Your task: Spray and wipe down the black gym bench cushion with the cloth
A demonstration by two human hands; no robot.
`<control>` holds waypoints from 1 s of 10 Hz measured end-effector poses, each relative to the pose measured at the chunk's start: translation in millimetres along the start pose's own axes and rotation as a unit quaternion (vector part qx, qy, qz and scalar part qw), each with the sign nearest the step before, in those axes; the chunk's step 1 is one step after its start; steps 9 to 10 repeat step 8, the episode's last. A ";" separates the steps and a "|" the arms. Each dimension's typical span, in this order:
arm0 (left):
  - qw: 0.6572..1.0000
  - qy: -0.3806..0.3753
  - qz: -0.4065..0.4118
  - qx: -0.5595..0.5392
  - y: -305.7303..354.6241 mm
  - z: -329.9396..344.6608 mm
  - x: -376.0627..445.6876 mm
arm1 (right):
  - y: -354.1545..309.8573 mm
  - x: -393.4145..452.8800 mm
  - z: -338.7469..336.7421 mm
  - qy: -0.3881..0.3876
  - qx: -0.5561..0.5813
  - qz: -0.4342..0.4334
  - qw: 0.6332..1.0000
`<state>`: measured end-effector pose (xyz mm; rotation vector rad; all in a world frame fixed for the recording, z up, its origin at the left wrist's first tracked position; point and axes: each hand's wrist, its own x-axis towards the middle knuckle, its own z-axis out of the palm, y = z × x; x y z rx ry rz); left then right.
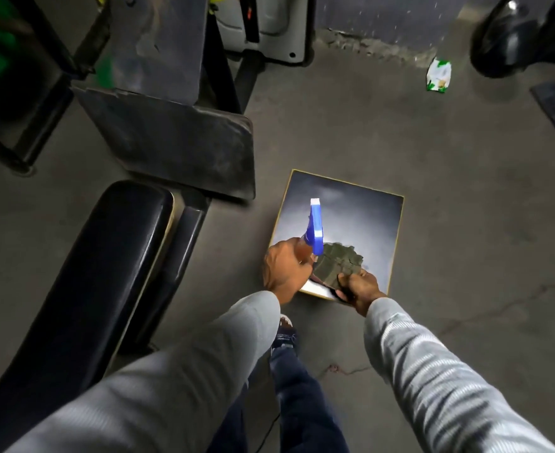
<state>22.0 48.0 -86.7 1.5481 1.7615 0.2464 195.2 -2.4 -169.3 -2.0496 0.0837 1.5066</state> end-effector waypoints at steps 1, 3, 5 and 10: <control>0.999 0.040 -0.011 0.008 -6.2 17.5 0.4 | 6.8 19.7 -3.9 0.027 -0.069 -0.018 0.997; 0.996 0.089 -0.030 -0.006 -12.8 38.7 -0.3 | 8.9 14.4 -13.6 0.128 -0.264 -0.105 0.950; 0.994 0.092 -0.056 -0.014 -6.6 46.7 -5.3 | 24.6 -19.1 -9.0 0.220 -0.347 -0.163 0.897; 0.995 0.047 -0.081 -0.022 -0.2 36.5 -11.4 | 34.5 -43.4 3.2 0.125 -0.223 -0.202 0.945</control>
